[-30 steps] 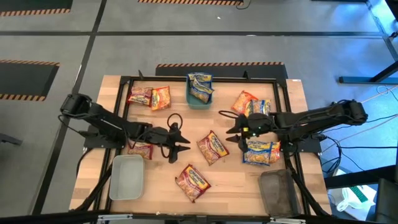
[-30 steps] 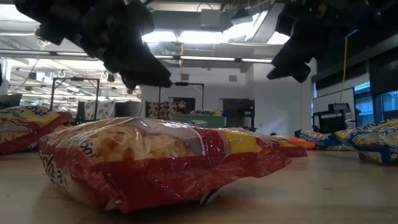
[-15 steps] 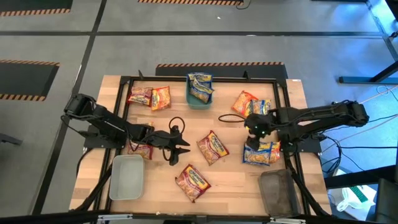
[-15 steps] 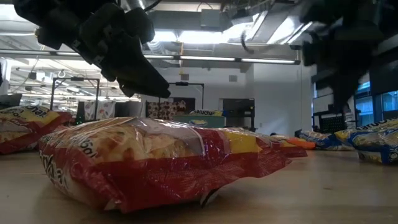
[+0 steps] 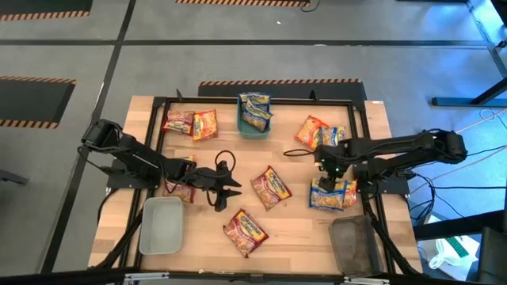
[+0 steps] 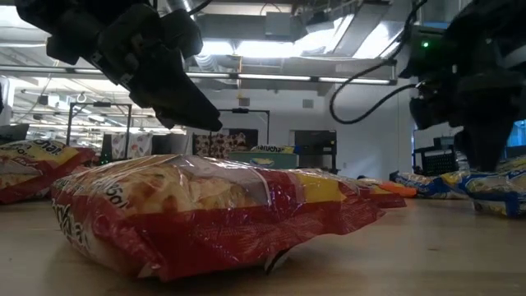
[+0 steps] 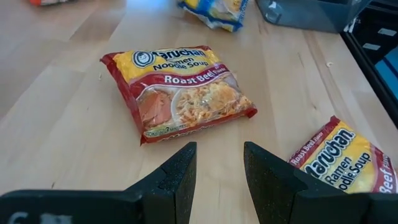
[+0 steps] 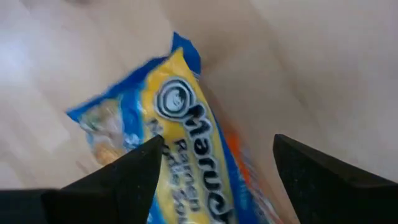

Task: Sort Maruchan noodles
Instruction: Put the blue noodle pack into the green bin

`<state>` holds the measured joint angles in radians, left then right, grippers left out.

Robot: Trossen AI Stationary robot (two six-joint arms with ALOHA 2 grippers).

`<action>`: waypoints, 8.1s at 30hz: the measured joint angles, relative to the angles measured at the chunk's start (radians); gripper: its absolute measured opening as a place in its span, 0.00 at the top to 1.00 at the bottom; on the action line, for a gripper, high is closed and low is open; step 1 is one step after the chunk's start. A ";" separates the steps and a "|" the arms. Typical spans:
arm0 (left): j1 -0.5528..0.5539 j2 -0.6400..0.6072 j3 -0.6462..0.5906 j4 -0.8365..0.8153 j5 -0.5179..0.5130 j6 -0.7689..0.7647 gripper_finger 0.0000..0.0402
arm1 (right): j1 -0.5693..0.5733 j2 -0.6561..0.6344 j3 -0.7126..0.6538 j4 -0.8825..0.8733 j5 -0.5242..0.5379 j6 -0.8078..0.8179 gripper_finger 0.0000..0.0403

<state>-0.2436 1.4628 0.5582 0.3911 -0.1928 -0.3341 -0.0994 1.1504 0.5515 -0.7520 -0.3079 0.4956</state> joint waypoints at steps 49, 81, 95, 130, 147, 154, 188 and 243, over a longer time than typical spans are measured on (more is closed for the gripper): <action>0.152 -0.001 0.000 0.104 -0.086 0.024 0.54 | 0.002 0.134 0.260 0.346 0.142 -0.492 0.99; 0.171 -0.001 0.000 0.308 -0.066 0.013 0.28 | 0.001 0.135 0.260 0.588 0.186 -0.594 1.00; 0.155 -0.007 0.000 0.304 -0.065 -0.042 0.23 | 0.002 0.176 0.261 0.659 0.185 -0.579 1.00; 0.217 -0.052 0.001 0.193 -0.026 -0.074 0.24 | 0.015 0.376 0.355 1.016 0.192 -0.574 1.00; 0.229 0.002 0.000 0.209 0.033 -0.051 0.60 | 0.040 0.460 0.446 1.040 0.184 -0.581 0.98; 0.224 0.002 0.000 0.230 0.055 0.001 0.75 | 0.040 0.460 0.447 1.048 0.182 -0.546 0.93; 0.183 0.002 0.000 0.223 0.093 0.192 0.75 | 0.027 0.239 0.429 0.673 0.131 -0.585 0.30; 0.182 -0.017 0.001 0.215 0.080 0.214 0.76 | 0.028 0.537 0.553 0.834 0.068 -0.414 0.17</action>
<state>-0.0612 1.4460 0.5594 0.6061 -0.1131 -0.1196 -0.0715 1.6873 1.1040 0.0824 -0.2401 0.0817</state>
